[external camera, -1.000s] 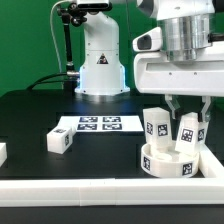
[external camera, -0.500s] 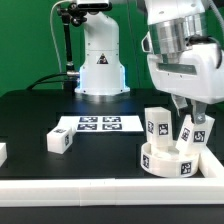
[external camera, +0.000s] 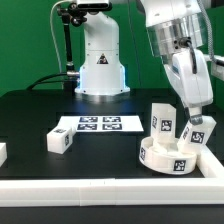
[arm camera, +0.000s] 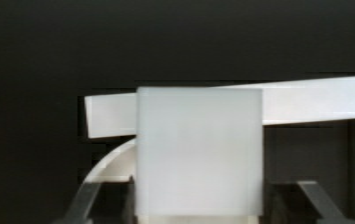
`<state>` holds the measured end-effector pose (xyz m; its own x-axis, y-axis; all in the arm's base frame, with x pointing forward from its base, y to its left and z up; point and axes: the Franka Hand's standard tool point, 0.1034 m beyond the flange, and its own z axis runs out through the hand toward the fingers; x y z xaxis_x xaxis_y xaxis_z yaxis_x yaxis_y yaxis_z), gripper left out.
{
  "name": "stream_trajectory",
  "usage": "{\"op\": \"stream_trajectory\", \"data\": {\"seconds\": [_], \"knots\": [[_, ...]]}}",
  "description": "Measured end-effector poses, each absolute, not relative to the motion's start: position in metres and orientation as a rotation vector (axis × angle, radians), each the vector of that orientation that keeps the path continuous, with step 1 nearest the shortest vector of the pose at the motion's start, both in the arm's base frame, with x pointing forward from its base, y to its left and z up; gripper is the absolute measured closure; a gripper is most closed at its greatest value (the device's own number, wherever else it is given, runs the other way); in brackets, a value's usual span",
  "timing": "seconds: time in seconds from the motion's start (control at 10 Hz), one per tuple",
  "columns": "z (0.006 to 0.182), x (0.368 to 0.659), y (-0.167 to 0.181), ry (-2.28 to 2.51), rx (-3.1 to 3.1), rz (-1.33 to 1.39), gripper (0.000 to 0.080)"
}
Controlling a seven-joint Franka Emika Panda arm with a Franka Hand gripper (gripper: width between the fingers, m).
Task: Assemble stool
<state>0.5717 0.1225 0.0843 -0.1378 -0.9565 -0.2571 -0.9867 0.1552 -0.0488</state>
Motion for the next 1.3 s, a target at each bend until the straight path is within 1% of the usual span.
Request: {"op": "stream_trajectory", "data": {"seconds": [0.1,0.2,0.3,0.4,0.5,0.6,0.8,1.0,1.3], "knots": [[0.084,0.571,0.124,2.256,-1.826,0.211,0.0462],[0.084,0.571,0.125,2.229,-1.857,0.207,0.0291],[0.084,0.571,0.125,2.225,-1.862,0.206,0.0191],[0.087,0.569,0.125,2.15,-1.955,0.214,0.0191],[0.094,0.568,0.124,2.079,-2.029,0.219,0.0158],[0.105,0.57,0.121,1.983,-2.114,0.202,0.0158],[0.118,0.574,0.108,1.794,-2.261,0.177,0.0151],[0.125,0.577,0.102,1.69,-2.344,0.217,0.0151],[0.125,0.578,0.103,1.692,-2.337,0.213,0.0151]]}}
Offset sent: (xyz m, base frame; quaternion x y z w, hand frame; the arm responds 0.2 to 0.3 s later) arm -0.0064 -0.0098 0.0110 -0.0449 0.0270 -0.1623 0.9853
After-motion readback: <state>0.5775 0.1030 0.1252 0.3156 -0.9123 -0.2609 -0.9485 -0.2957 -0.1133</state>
